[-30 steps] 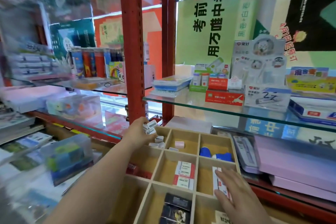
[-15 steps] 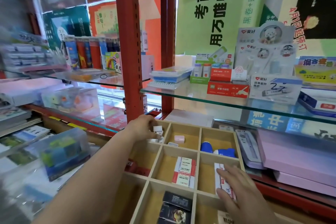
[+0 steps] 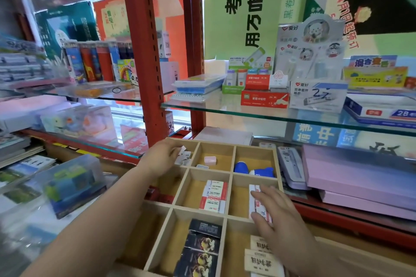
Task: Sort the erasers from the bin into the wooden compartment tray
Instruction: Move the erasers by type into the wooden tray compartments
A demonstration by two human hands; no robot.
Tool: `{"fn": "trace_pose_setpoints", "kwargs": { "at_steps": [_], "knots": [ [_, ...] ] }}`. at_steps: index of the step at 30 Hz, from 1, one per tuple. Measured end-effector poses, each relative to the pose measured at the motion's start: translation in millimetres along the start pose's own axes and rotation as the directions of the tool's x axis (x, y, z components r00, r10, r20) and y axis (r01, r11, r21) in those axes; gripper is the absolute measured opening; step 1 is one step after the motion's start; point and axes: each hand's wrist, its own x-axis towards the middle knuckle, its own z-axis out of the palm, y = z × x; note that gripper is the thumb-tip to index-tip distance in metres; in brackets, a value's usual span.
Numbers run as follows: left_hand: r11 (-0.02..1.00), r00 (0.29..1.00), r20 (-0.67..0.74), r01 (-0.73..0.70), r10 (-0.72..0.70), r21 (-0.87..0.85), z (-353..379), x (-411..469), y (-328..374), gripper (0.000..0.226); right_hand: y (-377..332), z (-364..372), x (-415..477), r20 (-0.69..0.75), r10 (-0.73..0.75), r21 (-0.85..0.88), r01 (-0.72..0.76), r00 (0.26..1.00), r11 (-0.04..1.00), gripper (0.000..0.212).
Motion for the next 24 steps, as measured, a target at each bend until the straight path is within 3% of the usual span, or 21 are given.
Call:
{"fn": "trace_pose_setpoints", "kwargs": {
  "at_steps": [3,6,8,11,13,16,18,21,23,24],
  "knots": [
    [0.997,0.989,-0.149,-0.004,-0.007,-0.074,-12,-21,12,0.024,5,-7,-8,-0.031,-0.049,0.159,0.053,0.998,0.986,0.043],
    [0.987,0.978,-0.174,-0.133,0.116,-0.090,-17,-48,40,0.017,24,-22,-22,-0.107,-0.094,0.173,0.112,0.990,0.979,0.045],
    [0.966,0.970,-0.088,-0.234,0.225,-0.110,-11,-66,67,0.012,50,-36,-37,-0.188,-0.058,0.148,0.087,0.980,0.985,0.052],
    [0.902,0.915,0.105,-0.357,0.390,-0.243,13,-87,123,0.006,113,-61,-69,-0.271,0.083,0.085,-0.062,0.959,0.994,0.041],
    [0.860,0.852,0.187,-0.436,0.489,-0.266,24,-97,154,0.014,153,-73,-86,-0.267,0.194,0.039,-0.190,0.944,0.981,0.034],
    [0.739,0.672,0.308,-0.631,0.673,-0.236,73,-103,205,0.040,223,-90,-131,-0.292,0.394,-0.017,-0.417,0.871,0.909,0.033],
    [0.695,0.581,0.415,-0.688,0.700,-0.209,107,-108,238,0.051,260,-95,-159,-0.247,0.497,-0.124,-0.536,0.832,0.835,0.039],
    [0.573,0.397,0.649,-0.816,0.648,-0.072,160,-120,281,0.038,294,-90,-191,-0.168,0.563,-0.234,-0.588,0.809,0.774,0.048],
    [0.506,0.336,0.773,-0.862,0.538,0.023,193,-126,308,0.028,306,-84,-202,-0.086,0.612,-0.291,-0.607,0.786,0.739,0.058],
    [0.486,0.338,0.803,-0.871,0.492,0.069,205,-128,319,0.027,310,-81,-203,-0.057,0.629,-0.287,-0.617,0.775,0.733,0.062]
  ]
}}
